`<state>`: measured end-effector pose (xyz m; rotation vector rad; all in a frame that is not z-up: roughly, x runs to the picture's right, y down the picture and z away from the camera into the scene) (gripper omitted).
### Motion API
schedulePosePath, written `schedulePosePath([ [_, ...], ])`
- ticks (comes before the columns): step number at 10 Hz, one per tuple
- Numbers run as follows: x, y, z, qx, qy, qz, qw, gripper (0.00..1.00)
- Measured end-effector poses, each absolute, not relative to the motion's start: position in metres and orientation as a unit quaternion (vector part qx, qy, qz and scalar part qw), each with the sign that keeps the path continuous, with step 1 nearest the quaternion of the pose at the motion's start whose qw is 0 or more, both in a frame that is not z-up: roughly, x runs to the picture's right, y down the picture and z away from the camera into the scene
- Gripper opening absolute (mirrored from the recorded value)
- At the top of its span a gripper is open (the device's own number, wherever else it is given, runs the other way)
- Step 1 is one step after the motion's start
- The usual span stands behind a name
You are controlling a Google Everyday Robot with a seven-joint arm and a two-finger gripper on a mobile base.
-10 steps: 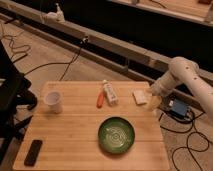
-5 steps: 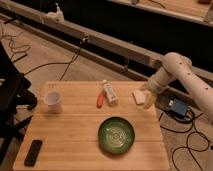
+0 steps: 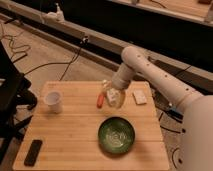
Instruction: Place the eraser in the ceramic cup
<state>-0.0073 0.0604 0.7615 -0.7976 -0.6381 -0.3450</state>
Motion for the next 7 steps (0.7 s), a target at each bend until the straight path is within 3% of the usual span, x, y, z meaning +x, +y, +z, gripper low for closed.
schedulePosePath([
  [2,-0.083,0.081,0.735,-0.350,-0.335,-0.264,0.834,0.80],
  [7,-0.112,0.102,0.715,-0.335,-0.352,-0.325,0.811,0.80],
])
